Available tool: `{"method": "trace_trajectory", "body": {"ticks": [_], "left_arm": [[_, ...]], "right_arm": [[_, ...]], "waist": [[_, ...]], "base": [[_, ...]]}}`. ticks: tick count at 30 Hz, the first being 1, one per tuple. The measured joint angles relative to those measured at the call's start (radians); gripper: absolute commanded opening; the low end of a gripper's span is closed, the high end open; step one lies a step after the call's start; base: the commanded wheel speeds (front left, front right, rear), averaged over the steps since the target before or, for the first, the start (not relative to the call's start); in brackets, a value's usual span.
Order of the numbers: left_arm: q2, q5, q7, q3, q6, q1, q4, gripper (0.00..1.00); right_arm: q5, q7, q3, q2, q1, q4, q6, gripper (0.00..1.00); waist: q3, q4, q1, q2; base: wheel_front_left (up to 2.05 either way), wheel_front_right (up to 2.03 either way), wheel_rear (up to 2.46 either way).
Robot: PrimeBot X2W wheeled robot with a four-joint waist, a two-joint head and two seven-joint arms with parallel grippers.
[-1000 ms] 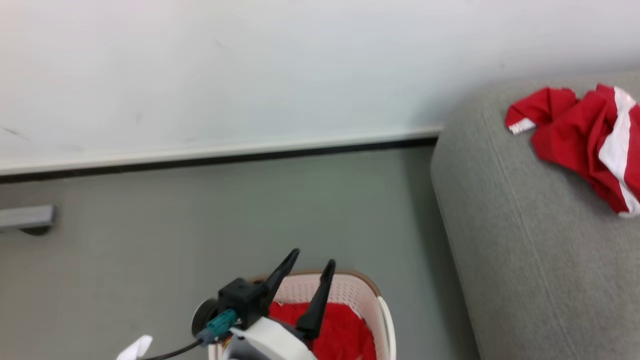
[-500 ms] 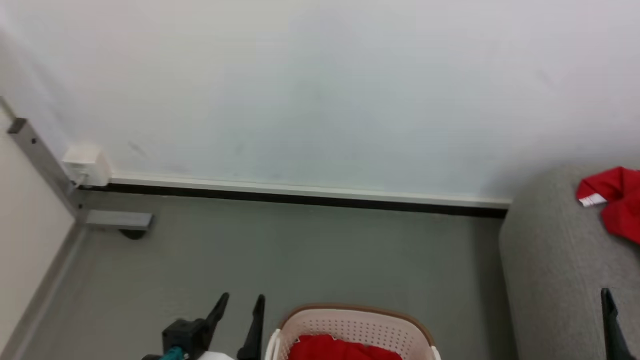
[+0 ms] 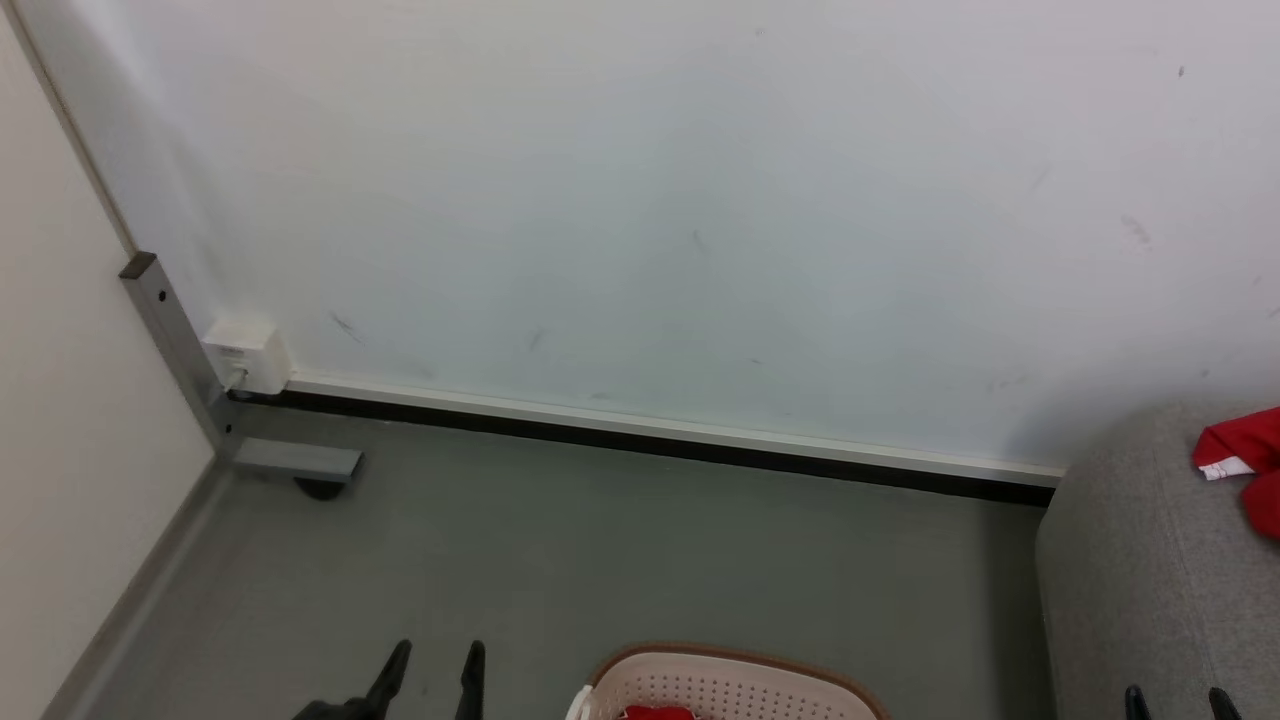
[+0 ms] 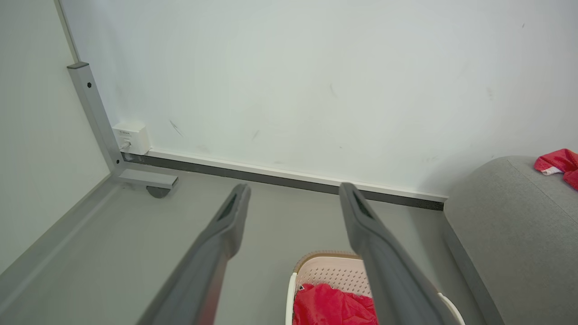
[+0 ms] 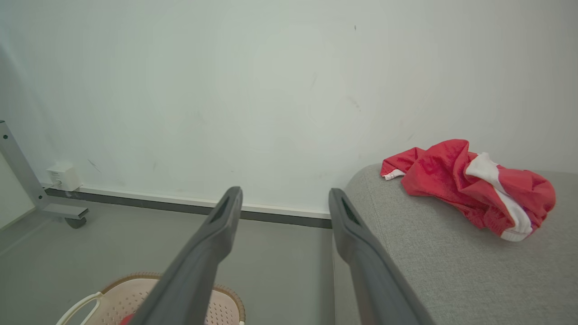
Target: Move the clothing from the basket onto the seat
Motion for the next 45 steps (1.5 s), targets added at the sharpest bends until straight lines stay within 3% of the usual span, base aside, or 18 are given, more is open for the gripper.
{"method": "trace_trajectory", "body": {"ticks": [14,28,37,45], "left_arm": [[-0.066,0.09,0.0,0.093,-0.092,0.011,0.022,1.0],[-0.106,0.143,0.0,0.149,-0.136,0.016,0.043,1.0],[-0.123,0.174,0.0,0.129,-0.169,-0.005,0.083,1.0],[-0.136,0.197,0.035,0.049,-0.189,-0.1,0.215,1.0]], "right_arm": [[-0.014,0.0,0.01,0.016,-0.004,0.015,0.0,1.0],[-0.015,0.0,0.028,0.014,-0.011,0.02,0.0,1.0],[-0.013,0.0,0.03,0.001,-0.026,0.008,0.0,1.0],[-0.013,0.0,0.055,-0.01,-0.064,-0.039,0.0,1.0]], "waist": [[-0.004,-0.04,0.0001,0.0],[0.002,-0.061,0.0001,0.0],[0.028,-0.095,0.0001,0.0],[0.083,-0.15,0.0001,0.0]], "base": [[0.0,0.0,0.0],[0.0,0.0,0.0],[0.0,0.0,0.0],[0.0,0.0,0.0]]}}
